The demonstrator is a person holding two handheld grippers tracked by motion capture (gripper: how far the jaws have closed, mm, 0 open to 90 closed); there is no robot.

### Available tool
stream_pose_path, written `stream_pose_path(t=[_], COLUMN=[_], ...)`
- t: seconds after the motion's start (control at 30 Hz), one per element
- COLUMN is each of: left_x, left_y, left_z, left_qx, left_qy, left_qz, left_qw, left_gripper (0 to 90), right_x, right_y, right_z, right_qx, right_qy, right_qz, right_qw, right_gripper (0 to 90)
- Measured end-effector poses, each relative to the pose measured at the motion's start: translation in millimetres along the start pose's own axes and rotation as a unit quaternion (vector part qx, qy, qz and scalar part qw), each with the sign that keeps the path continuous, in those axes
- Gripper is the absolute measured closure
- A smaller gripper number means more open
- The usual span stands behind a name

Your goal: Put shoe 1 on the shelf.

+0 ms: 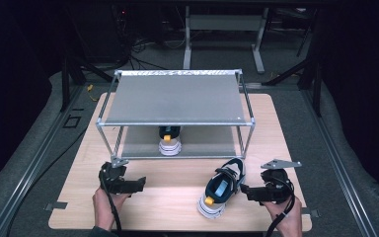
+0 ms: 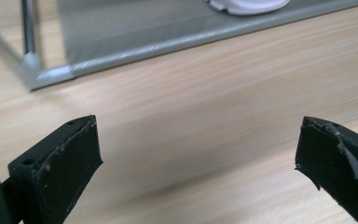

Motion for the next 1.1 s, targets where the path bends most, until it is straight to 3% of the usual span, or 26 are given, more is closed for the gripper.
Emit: stream_pose_path(t=[0.2,0.3,0.4,0.63,0.77,0.83,0.9,1.1], left_x=[-3.3,-4.8,-6.5,-3.9,-2.5,-2.7,-3.0,-5.8], left_y=[10.1,12.6,13.0,15.0,14.6,14.7,14.5,14.2], left_z=[-14.1,-20.2,-21.1,-28.4,-29.7,-29.8,-29.6,-28.7], left_qx=[0.007,0.012,0.011,0.001,0.005,0.004,0.004,0.009], left_qy=[0.015,0.022,0.02,0.021,0.022,0.019,0.018,0.013], left_qz=[0.025,0.033,0.035,0.03,0.032,0.03,0.031,0.034], left_qw=[0.9996,0.9991,0.9991,0.9993,0.9993,0.9994,0.9993,0.9993], left_gripper=[0.0,0.0,0.0,0.0,0.0,0.0,0.0,0.0], right_x=[8.5,23.6,33.5,48.2,51.0,51.2,50.4,48.6], right_y=[12.5,25.1,31.5,35.3,36.8,36.2,36.2,39.2], right_z=[12.4,21.1,25.8,30.1,29.5,28.7,28.4,28.7], right_qx=[-0.007,-0.016,-0.022,-0.021,-0.023,-0.029,-0.034,-0.058], right_qy=[0.008,0.031,0.048,0.075,0.079,0.077,0.074,0.06], right_qz=[0.013,0.027,0.025,0.023,0.025,0.011,0.015,0.01], right_qw=[0.9999,0.999,0.9983,0.9967,0.9963,0.9966,0.9966,0.9965], right_gripper=[14.6,24.6,31.5,51.8,56.9,65.1,69.8,74.9])
Point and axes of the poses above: each handheld gripper's, and its own axes: x roughly forward along the jaws, z roughly out of its top, y roughly to its left, the point moved 5 cm from there along x, roughly forward along the jaws, and after that the axes turned 7 degrees about x, right-handed, at the moved point
